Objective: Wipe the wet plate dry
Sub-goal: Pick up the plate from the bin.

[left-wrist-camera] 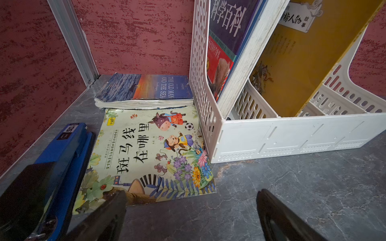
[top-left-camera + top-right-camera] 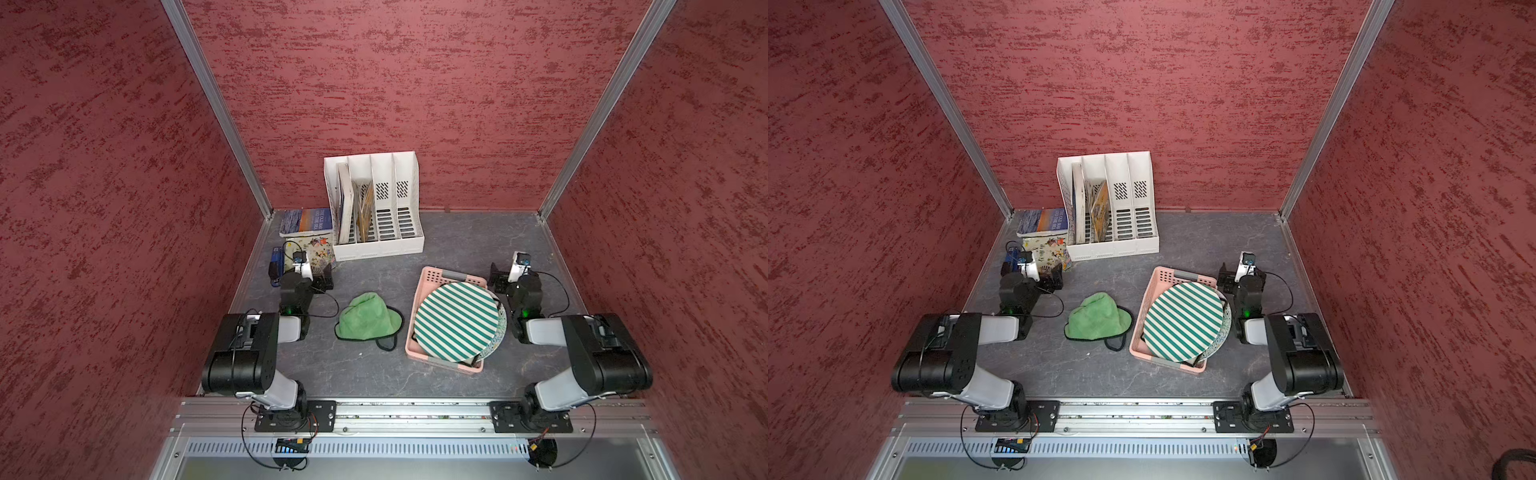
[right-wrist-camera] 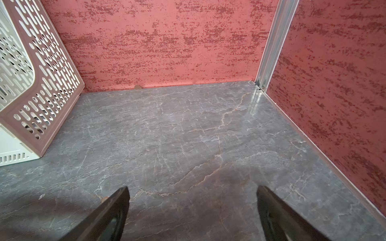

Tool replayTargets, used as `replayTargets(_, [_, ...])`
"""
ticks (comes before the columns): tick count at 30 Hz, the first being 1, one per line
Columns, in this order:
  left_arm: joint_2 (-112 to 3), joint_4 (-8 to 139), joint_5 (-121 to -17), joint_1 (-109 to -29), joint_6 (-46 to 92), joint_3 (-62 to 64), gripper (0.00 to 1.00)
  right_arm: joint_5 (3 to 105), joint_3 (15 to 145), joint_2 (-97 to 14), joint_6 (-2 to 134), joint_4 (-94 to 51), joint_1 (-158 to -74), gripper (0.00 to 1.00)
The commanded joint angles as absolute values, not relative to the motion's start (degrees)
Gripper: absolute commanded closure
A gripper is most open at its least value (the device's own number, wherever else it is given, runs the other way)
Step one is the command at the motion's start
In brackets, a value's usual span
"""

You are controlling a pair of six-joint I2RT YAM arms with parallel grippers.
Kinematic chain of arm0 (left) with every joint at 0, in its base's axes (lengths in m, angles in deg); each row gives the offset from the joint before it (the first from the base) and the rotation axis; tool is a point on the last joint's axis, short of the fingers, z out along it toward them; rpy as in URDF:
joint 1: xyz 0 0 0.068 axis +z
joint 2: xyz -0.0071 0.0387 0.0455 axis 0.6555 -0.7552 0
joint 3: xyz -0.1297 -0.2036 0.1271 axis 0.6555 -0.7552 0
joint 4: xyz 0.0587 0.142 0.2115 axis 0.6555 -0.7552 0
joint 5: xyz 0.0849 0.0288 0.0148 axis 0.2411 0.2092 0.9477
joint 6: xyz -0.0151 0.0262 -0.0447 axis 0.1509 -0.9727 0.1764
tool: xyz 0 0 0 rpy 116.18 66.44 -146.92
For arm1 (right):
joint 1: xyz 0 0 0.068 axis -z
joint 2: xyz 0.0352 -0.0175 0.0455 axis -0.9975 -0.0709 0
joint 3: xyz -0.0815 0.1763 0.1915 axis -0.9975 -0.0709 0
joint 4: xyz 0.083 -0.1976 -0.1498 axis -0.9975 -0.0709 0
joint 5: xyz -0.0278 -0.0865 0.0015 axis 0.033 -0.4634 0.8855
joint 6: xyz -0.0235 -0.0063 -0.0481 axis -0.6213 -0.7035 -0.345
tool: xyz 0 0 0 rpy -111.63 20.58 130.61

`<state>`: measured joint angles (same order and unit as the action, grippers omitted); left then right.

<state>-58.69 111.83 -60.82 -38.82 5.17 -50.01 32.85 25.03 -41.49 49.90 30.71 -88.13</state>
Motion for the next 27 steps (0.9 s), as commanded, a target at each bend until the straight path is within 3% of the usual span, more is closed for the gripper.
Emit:
replayTargets(1, [-58.6, 112.4, -60.8, -38.7, 4.8, -50.0, 0.00, 32.2, 25.1, -41.7, 49.4, 30.6, -88.4, 0.01])
replayTargets(16, [-56.5, 110.5, -62.8, -37.4, 5.7, -49.6, 0.00, 31.9, 25.2, -37.7, 48.9, 27.0, -88.5, 0.02])
replayTargets(21, [-38.9, 88.1, -53.4, -40.6, 6.3, -44.4, 0.00, 20.4, 42.7, -17.7, 64.3, -19.1, -88.9, 0.02])
replayTargets(23, [-31.9, 79.0, -48.6, -42.5, 6.6, -41.4, 0.00, 25.5, 51.7, -15.6, 68.4, -34.8, -88.7, 0.01])
replayTargets(27, [-26.1, 59.6, -36.7, -48.1, 14.3, -32.6, 0.00, 42.0, 64.8, -17.3, 76.4, -50.5, -88.8, 0.02])
